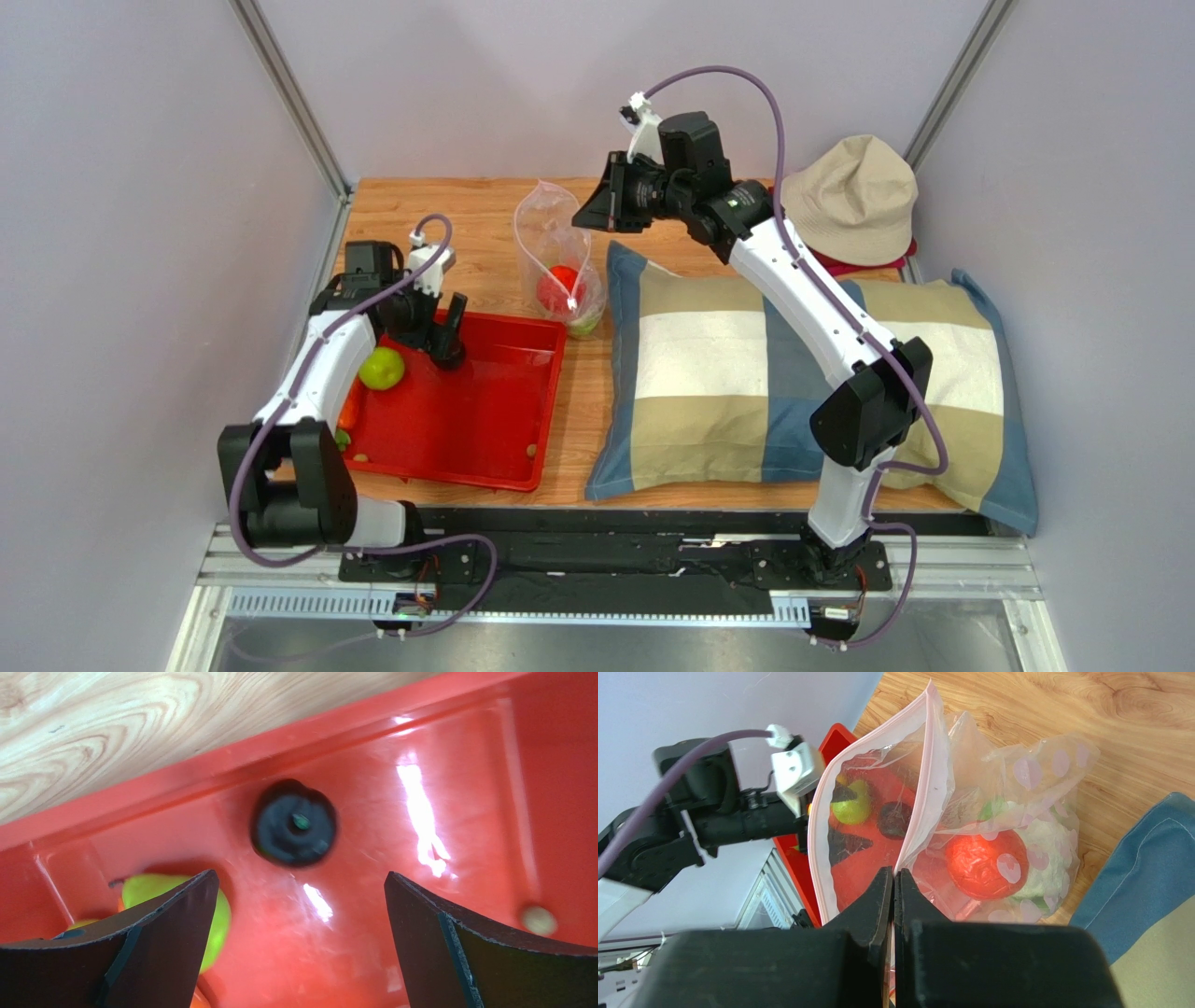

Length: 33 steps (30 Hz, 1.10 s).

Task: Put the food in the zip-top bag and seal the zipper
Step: Pick up the fake fruit from the bin, then place the fake fruit in the zipper food storage bag.

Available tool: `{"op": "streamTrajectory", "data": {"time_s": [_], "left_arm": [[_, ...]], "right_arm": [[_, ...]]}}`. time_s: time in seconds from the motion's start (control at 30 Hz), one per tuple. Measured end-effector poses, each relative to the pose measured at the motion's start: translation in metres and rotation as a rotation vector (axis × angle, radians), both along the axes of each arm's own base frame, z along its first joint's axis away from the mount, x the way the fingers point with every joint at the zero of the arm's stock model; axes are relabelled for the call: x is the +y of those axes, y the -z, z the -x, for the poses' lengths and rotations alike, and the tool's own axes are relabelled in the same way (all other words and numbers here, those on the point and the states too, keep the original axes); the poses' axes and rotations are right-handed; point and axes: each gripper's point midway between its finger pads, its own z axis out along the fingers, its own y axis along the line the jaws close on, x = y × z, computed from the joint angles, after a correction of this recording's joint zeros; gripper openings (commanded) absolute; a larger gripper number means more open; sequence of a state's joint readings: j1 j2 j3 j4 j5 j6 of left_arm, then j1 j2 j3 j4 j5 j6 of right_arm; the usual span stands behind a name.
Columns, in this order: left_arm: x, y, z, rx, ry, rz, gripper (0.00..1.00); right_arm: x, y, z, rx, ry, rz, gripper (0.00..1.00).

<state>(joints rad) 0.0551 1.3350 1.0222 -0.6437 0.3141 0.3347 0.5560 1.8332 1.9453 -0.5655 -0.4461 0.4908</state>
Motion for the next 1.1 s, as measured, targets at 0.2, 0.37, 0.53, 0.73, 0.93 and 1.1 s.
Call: {"op": "streamTrajectory", "data": {"time_s": [0.2,0.37,0.53,0.73,0.93,1.1], "left_arm": [[0.006,0.046,-0.013,0.106,-0.003,-0.028,0.98],[0.002,0.067,-0.016,0.154,0.008,-0.026,0.82],[-0.002,0.067,-0.023,0.130,0.019,-0.021,0.53],[-0.007,0.046,-0.012,0.132,0.008,0.013,0.34],[-0.022,-0.095,-0.025,-0.180,0.003,0.101,0.29],[-0.053,-0.249,-0.021,-0.534,0.066,0.230,0.31]], "right_arm": [[0.000,0.004,0.000,0.005,-0.002,0.009,0.00],[0.000,0.010,-0.001,0.019,-0.001,0.021,0.00],[-0.001,0.010,-0.001,0.020,0.001,0.025,0.00],[-0.001,0.011,-0.002,0.015,0.003,0.031,0.00],[-0.002,0.013,-0.002,0.016,0.002,0.035,0.00],[-0.002,0.014,-0.002,0.018,0.002,0.036,0.00]]}}
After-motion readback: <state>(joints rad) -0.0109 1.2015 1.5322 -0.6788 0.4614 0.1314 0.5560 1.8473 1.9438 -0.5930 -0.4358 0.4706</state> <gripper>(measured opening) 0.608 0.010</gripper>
